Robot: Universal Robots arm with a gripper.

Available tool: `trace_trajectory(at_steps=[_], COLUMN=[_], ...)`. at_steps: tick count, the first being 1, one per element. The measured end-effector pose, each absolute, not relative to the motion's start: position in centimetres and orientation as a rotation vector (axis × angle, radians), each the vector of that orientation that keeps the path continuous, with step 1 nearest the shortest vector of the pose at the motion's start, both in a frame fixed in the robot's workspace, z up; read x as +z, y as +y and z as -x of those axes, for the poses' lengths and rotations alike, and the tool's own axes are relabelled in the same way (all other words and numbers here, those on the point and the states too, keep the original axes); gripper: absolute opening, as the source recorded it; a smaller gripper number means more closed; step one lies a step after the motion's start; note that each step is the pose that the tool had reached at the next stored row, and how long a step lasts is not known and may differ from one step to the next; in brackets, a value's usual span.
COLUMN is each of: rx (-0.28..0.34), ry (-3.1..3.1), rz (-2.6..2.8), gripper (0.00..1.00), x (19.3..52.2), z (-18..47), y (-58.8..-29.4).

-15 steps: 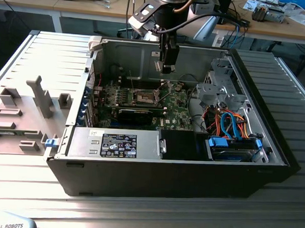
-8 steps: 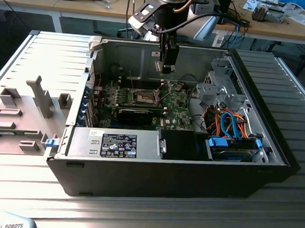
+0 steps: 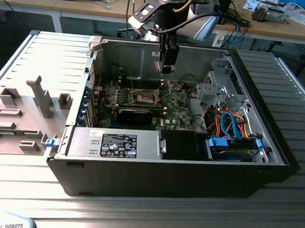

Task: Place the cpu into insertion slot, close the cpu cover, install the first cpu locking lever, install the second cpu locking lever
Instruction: 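Place the cpu into insertion slot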

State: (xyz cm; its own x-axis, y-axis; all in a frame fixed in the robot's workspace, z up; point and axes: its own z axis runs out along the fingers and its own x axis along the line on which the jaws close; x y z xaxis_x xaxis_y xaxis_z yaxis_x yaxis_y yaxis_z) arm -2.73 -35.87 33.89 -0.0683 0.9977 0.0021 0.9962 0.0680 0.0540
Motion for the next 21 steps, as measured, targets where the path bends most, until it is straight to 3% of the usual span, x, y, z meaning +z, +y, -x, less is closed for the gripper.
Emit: trace_trajectory(at_steps=[21], rx=[0.063], ry=[2.256], rz=[-2.134], gripper=[0.54], x=[33.88], z=[2.73], y=[-35.87])
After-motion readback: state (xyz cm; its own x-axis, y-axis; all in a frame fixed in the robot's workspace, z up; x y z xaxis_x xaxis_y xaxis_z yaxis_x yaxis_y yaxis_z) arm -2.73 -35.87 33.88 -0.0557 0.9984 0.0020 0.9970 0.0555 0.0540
